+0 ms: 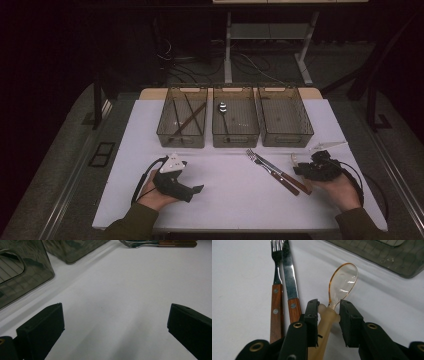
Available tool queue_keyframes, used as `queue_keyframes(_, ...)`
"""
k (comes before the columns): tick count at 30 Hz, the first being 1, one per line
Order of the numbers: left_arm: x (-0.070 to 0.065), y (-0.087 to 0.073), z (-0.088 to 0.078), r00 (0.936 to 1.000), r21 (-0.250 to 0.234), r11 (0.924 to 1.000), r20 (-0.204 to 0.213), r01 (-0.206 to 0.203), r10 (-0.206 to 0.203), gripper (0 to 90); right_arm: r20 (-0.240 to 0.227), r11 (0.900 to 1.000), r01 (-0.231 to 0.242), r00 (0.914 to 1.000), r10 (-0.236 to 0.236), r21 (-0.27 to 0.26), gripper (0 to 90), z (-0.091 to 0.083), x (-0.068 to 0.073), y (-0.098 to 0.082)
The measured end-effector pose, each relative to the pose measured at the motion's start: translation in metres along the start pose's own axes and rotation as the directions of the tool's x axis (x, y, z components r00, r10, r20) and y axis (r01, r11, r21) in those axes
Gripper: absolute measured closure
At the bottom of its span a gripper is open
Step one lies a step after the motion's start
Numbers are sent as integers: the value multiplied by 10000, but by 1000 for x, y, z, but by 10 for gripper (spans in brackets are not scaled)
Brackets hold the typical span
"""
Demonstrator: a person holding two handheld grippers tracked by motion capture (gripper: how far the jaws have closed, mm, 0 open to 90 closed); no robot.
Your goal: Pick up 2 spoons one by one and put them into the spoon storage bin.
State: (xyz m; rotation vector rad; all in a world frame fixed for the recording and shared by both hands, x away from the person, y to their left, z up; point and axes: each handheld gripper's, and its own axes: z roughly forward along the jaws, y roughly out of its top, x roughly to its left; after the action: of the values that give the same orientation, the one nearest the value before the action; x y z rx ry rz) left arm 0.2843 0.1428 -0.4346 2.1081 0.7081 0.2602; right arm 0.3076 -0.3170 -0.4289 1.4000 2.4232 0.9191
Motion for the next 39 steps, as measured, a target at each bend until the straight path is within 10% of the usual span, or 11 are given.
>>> queue_keyframes(26, 0, 0, 1, 9999, -3, 9999, 102, 116, -116, 5, -701, 9863, 557, 9953, -673, -1553, 698, -27, 11, 48)
queue_keyframes(39, 1, -2, 1, 9995, -90, 9996, 159, 274, -272, 5, -849, 9798, 924, 9904, -1088, -1776, 698, -8, 26, 94)
